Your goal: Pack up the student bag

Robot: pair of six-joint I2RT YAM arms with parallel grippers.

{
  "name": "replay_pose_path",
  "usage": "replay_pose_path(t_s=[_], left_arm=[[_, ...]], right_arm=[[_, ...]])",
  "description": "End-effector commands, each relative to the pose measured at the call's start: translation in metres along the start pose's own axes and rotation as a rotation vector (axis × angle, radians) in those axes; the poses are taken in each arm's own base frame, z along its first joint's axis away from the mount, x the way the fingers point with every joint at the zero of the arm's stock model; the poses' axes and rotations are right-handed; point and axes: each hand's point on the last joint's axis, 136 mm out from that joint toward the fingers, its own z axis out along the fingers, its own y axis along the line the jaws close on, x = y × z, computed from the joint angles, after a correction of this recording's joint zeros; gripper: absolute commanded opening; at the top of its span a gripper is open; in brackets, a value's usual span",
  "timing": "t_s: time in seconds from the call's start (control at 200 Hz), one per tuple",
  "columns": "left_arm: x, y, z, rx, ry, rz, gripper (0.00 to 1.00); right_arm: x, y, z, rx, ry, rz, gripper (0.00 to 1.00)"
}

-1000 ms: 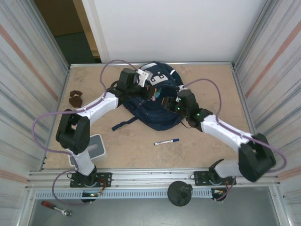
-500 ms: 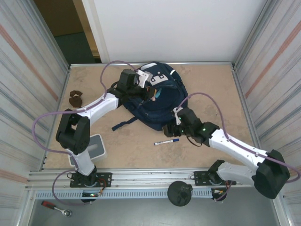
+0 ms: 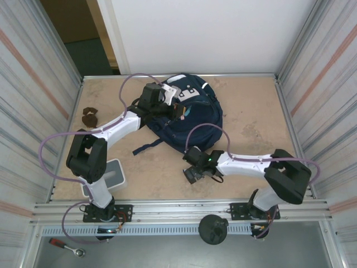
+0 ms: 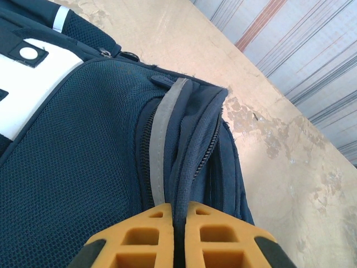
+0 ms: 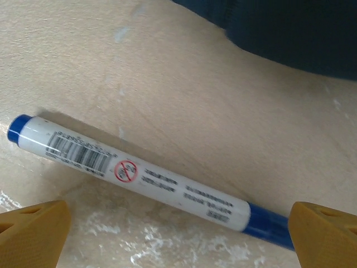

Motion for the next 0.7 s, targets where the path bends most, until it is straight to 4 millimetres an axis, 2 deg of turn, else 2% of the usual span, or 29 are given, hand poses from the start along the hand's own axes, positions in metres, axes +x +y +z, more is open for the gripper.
replay_pose_path(t_s=[0.0, 0.21, 0.306, 0.491, 0.611, 0.696], left_arm=[[-0.021, -0.017, -0.015, 0.019, -0.067, 0.056, 0.00], [-0.019, -0.017, -0.012, 0.028, -0.058, 0.051, 0.00], [-0.019, -0.017, -0.012, 0.025, -0.054, 0.054, 0.00], [-0.019, -0.017, -0.013, 0.023, -0.058, 0.061, 0.00], [-0.017, -0.017, -0.011, 0.032, -0.054, 0.054, 0.00], [-0.017, -0.016, -0.009, 0.032, -0.056, 0.050, 0.00]], right_arm=[[-0.009, -0.006, 0.000, 0.087, 0.009, -0.067, 0.99], [-0.018, -0.002, 0.014, 0.109, 0.049, -0.099, 0.95], [-0.014, 0.005, 0.020, 0.027, 0.087, -0.055, 0.90], [0.001, 0.004, 0.022, -0.116, 0.163, 0.102, 0.69], [0.008, -0.006, 0.017, -0.109, 0.172, 0.150, 0.48], [0.012, -0.012, 0.017, -0.089, 0.181, 0.187, 0.40]])
